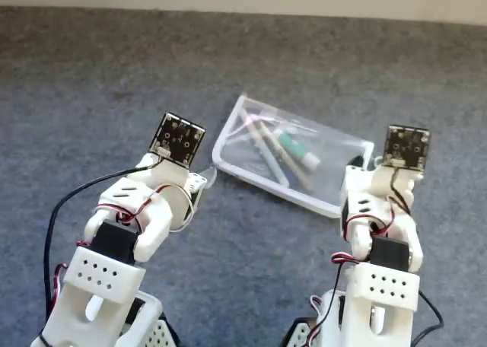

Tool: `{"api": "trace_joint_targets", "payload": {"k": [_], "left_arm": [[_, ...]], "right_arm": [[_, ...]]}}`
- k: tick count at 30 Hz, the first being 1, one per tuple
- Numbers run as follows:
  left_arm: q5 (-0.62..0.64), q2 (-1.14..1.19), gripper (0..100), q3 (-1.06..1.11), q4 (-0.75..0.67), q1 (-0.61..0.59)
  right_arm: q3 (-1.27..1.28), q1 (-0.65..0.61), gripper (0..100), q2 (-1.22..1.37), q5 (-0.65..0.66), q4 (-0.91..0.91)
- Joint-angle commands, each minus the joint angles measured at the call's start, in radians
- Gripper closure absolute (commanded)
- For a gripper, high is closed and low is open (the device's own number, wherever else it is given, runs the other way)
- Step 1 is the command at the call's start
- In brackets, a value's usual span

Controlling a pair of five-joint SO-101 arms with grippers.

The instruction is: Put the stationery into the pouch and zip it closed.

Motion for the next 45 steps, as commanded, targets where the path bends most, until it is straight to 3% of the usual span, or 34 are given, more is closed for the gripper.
{"api": "trace_joint_targets", "payload": {"k": [1,5,8,12,14,21,26,34,45], "left_arm": [[0.011,-0.021,82,-0.033,0.000,-0.007],[0.028,-0.021,82,-0.031,-0.002,-0.007],[0.055,-0.021,82,-0.015,-0.005,-0.008],[0.054,-0.022,94,-0.016,-0.005,-0.008],[0.051,-0.022,100,-0.018,-0.005,-0.008],[0.052,-0.022,99,-0.018,-0.005,-0.010],[0.052,-0.030,99,-0.016,-0.005,-0.010],[0.052,-0.289,99,0.085,-0.005,-0.010],[0.052,-0.496,99,0.189,-0.041,-0.008]], "right_arm": [[-0.064,-0.042,74.9,-0.008,0.006,0.018],[-0.064,-0.047,75.6,-0.008,0.006,0.018],[-0.065,-0.047,84.0,-0.008,0.000,0.018],[-0.070,-0.051,95.1,-0.008,0.006,0.018],[-0.067,-0.051,95.6,-0.008,0.006,0.018],[-0.065,-0.082,96.1,-0.013,0.003,0.022],[-0.064,-0.151,96.1,-0.163,0.005,0.114],[0.044,-0.257,96.1,-0.490,0.005,0.170],[0.104,-0.278,96.1,-0.641,-0.003,0.182]]}}
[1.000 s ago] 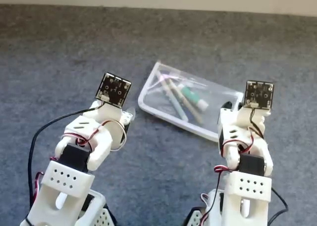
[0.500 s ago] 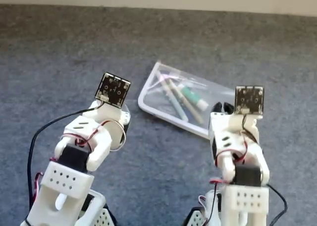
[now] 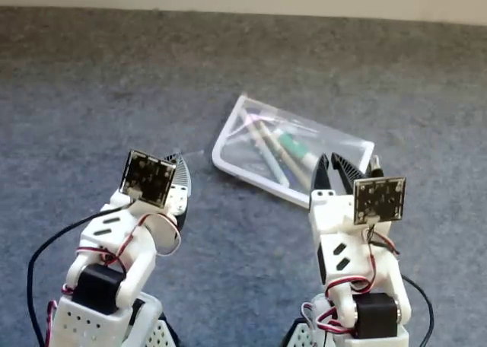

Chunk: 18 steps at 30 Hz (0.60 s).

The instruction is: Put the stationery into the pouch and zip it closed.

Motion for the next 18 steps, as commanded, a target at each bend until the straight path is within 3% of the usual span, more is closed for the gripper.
{"api": "trace_joint_targets", "payload": {"k": [1,11,18], "left_arm": [[0.008,-0.059,99,0.001,-0.025,-0.004],[0.008,-0.150,99,0.015,-0.021,-0.004],[0.008,-0.286,99,0.105,-0.072,-0.001]], "right_arm": [[0.036,-0.007,96.1,-0.065,-0.003,0.005],[0.071,-0.002,96.1,-0.084,-0.008,0.002],[0.065,-0.001,96.1,-0.085,-0.092,0.007]]}}
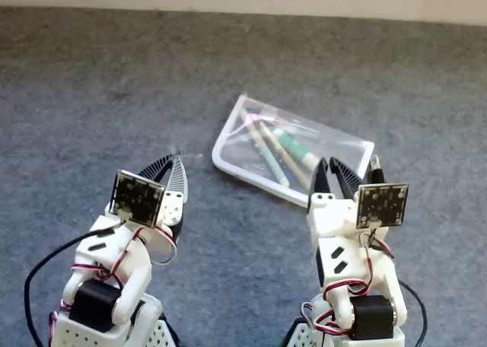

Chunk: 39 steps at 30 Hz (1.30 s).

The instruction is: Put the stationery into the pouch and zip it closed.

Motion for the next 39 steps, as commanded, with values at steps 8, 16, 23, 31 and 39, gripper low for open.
{"api": "trace_joint_targets", "payload": {"k": [8,16,23,31,39], "left_arm": [[0.008,-0.111,99,0.045,-0.106,-0.104],[0.008,-0.111,99,0.179,-0.112,-0.334],[0.008,-0.111,99,0.375,-0.244,-0.420],[0.008,-0.111,99,0.395,-0.245,-0.427],[0.009,-0.111,99,0.395,-0.080,-0.424]], "right_arm": [[-0.012,-0.001,96.1,-0.010,-0.021,0.004],[-0.012,-0.001,96.1,-0.010,-0.015,-0.001],[0.004,-0.001,96.0,-0.008,-0.015,-0.001],[0.196,-0.001,95.8,-0.008,-0.015,-0.001],[0.343,0.021,95.8,-0.008,-0.015,-0.002]]}}
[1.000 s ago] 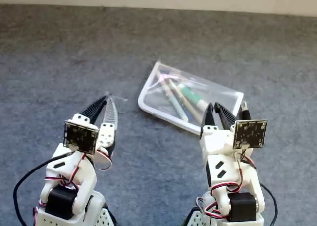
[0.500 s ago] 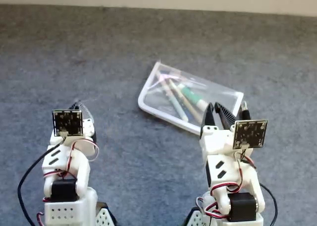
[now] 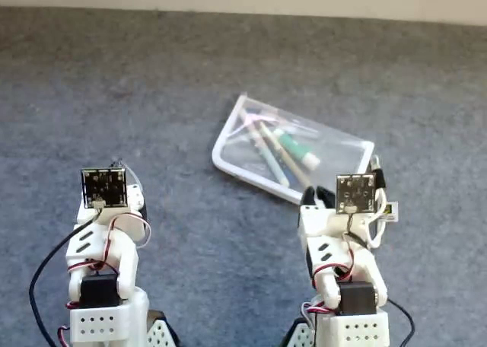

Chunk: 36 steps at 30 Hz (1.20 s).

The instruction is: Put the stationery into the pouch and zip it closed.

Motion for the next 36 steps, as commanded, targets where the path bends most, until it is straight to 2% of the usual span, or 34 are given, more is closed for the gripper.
{"api": "trace_joint_targets", "payload": {"k": [1,15,25,36], "left_arm": [[0.009,-0.016,99,0.022,0.104,-0.010],[0.009,-0.016,99,0.022,0.351,-0.008],[0.011,-0.016,99,0.022,0.585,-0.012],[0.014,-0.016,99,0.022,0.644,-0.004]], "right_arm": [[0.038,0.031,95.8,-0.004,-0.003,-0.004],[0.166,0.160,95.8,0.002,-0.003,0.007],[0.166,0.162,95.8,0.001,-0.003,0.380],[0.166,0.162,95.8,-0.002,-0.003,0.397]]}}
